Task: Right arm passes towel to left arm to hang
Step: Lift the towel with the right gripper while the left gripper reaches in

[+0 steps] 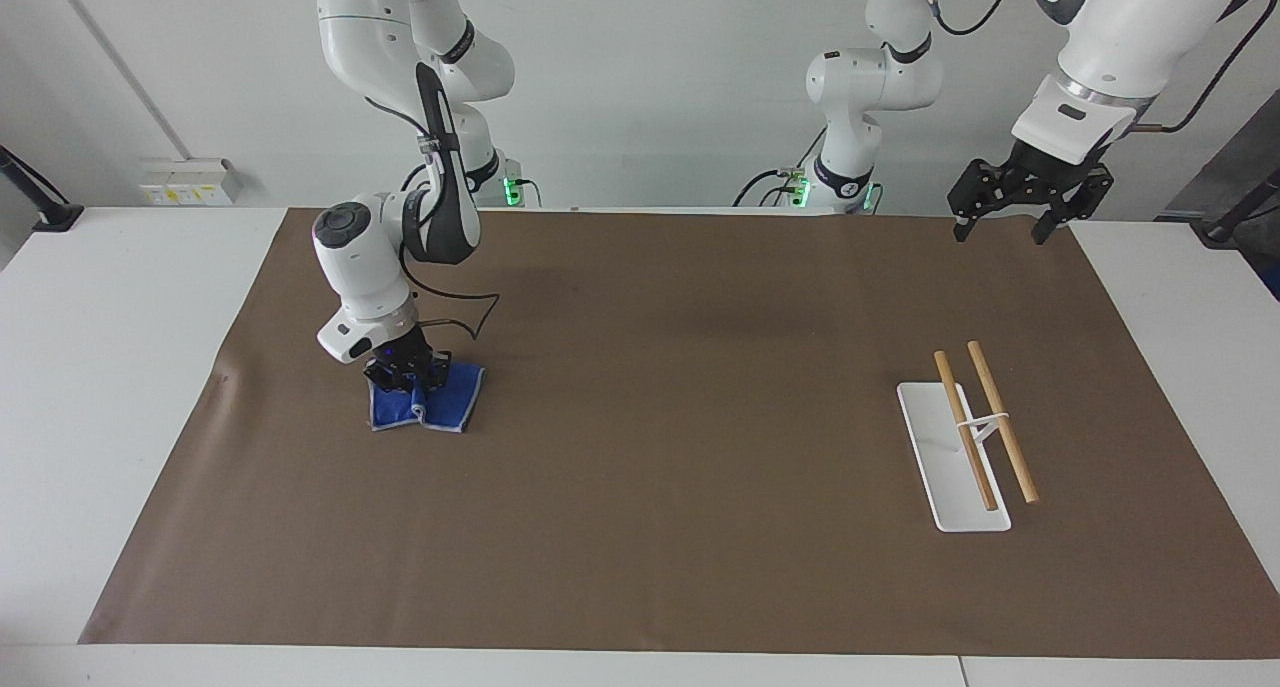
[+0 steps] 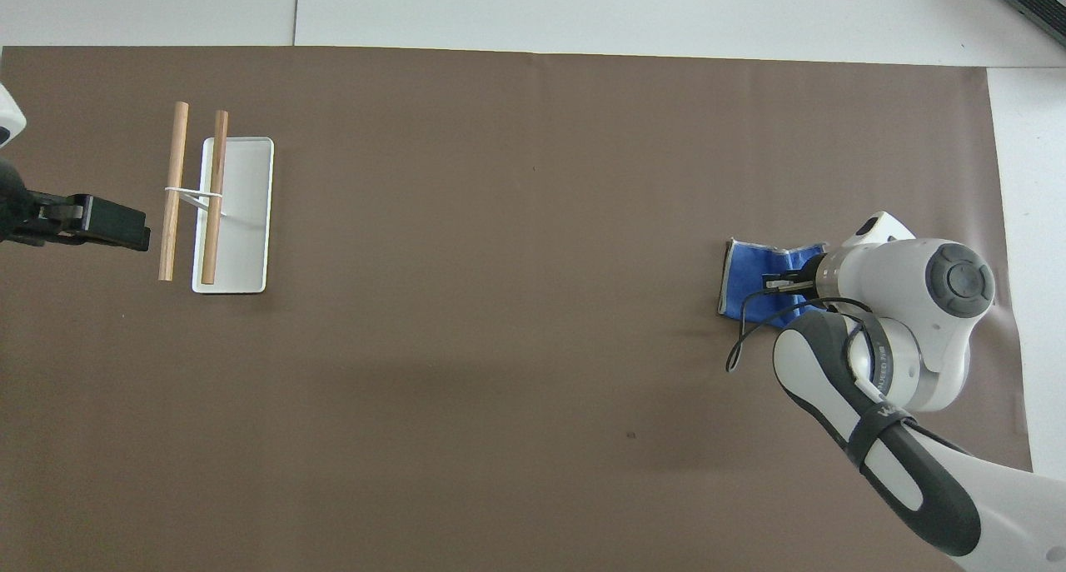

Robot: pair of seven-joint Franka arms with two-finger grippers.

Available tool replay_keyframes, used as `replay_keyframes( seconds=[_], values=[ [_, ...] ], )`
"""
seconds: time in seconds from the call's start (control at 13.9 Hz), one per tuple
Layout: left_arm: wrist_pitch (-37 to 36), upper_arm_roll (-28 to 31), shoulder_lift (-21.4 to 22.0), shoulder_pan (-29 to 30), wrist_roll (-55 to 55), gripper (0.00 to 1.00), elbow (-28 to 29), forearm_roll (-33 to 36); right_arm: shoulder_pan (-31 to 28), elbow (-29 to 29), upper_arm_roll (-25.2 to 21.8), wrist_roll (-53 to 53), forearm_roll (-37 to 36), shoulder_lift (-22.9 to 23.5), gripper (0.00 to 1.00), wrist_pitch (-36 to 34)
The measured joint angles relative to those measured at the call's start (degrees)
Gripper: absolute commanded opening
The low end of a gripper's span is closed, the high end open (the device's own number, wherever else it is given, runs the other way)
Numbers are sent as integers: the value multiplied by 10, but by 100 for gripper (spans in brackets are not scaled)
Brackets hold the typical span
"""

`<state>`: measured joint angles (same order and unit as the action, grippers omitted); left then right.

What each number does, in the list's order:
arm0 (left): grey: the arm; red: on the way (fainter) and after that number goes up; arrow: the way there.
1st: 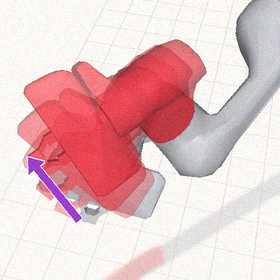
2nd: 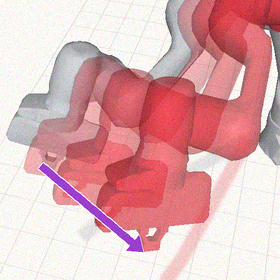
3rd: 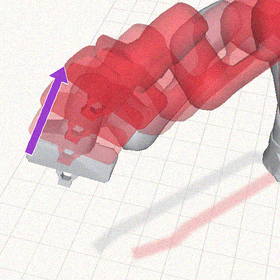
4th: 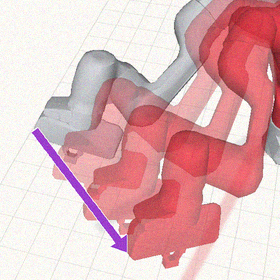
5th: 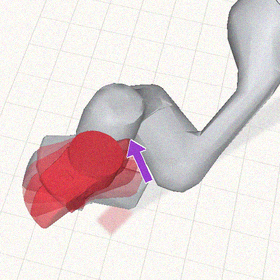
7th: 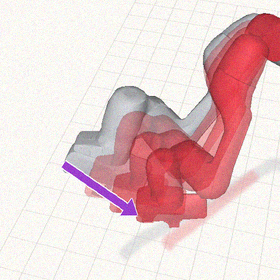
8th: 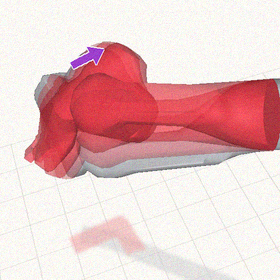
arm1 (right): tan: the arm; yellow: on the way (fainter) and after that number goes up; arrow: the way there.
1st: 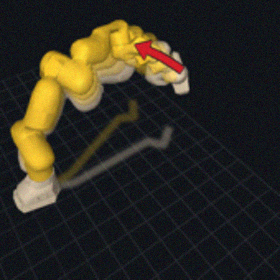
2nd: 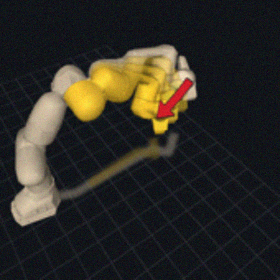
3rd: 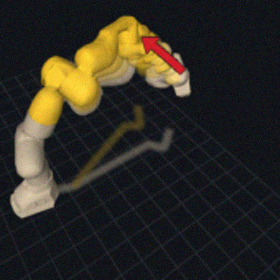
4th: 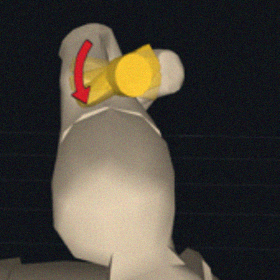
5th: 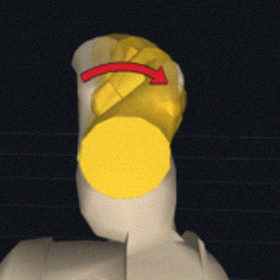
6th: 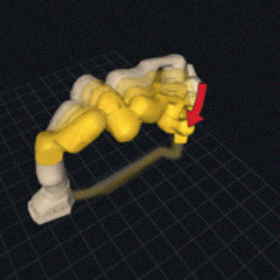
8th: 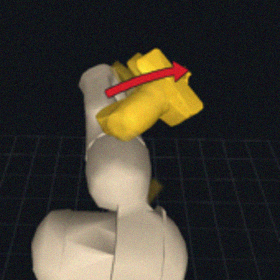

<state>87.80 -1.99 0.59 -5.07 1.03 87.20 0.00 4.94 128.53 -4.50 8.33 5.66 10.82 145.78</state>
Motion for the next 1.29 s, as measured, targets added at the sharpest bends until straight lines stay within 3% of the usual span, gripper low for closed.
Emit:
replay_keyframes(
  seconds=[0.36, 0.86, 1.29],
  values=[
    [0, 0, 0, 0, 0, 100, 0, 0, 1, -99, 3, 0, 36, -21, 0, -132],
    [0, 0, 0, 0, 0, 100, 0, 0, 5, -210, 47, -2, 261, -45, 0, -227],
    [-16, -8, 3, -10, 0, 100, 6, -2, 8, -221, 93, -20, 518, -49, 0, -231]
  ],
)
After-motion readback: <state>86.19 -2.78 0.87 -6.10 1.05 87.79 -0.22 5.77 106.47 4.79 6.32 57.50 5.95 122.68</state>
